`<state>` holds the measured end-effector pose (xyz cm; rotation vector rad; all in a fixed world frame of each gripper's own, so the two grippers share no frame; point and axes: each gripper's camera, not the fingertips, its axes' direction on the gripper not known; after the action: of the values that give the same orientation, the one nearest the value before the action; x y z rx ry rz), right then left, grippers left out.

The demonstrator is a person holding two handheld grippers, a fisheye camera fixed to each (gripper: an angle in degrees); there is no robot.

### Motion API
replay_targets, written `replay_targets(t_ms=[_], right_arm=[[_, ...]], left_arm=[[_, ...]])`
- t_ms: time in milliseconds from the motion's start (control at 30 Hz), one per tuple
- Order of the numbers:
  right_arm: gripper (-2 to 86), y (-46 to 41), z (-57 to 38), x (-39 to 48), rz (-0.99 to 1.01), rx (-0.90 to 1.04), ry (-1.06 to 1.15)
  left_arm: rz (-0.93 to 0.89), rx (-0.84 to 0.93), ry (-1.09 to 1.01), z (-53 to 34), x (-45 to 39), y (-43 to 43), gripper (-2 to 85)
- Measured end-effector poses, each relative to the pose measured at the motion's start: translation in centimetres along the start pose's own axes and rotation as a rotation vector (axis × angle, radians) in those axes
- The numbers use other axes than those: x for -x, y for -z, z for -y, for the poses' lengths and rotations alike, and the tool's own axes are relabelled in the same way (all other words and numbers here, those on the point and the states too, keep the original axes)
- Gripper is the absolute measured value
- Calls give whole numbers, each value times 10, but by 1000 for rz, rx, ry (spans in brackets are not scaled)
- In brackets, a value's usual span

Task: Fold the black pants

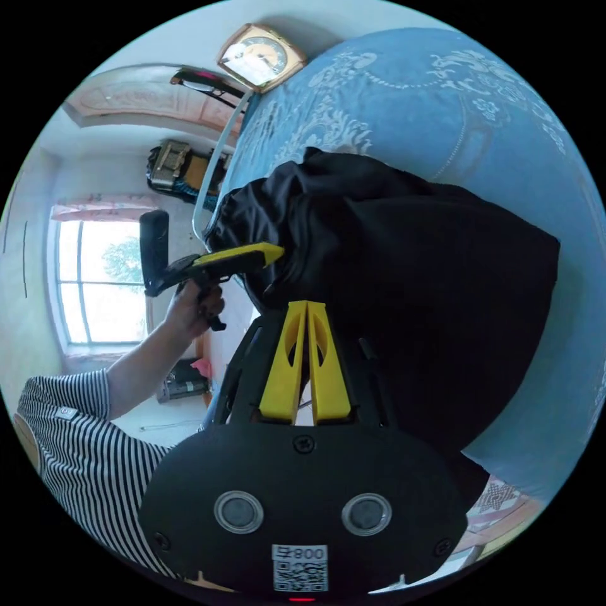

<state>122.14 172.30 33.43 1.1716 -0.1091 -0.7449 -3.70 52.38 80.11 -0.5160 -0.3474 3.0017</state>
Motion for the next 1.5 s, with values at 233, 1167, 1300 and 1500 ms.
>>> replay_targets(t_ms=[233, 1167, 1300, 1500], right_arm=[[1, 24, 28, -2, -86, -101, -4], [56, 51, -149, -160, 45, -94, -261], [57, 33, -154, -183, 131, -60, -284], [49, 27, -162, -212, 298, -79, -283]], left_arm=[[46, 13, -91, -27, -27, 10, 1], [-21, 78, -228, -114, -189, -44, 30], [-58, 109, -315, -116, -240, -67, 59], [-18, 171, -461, -118, -326, -111, 108]])
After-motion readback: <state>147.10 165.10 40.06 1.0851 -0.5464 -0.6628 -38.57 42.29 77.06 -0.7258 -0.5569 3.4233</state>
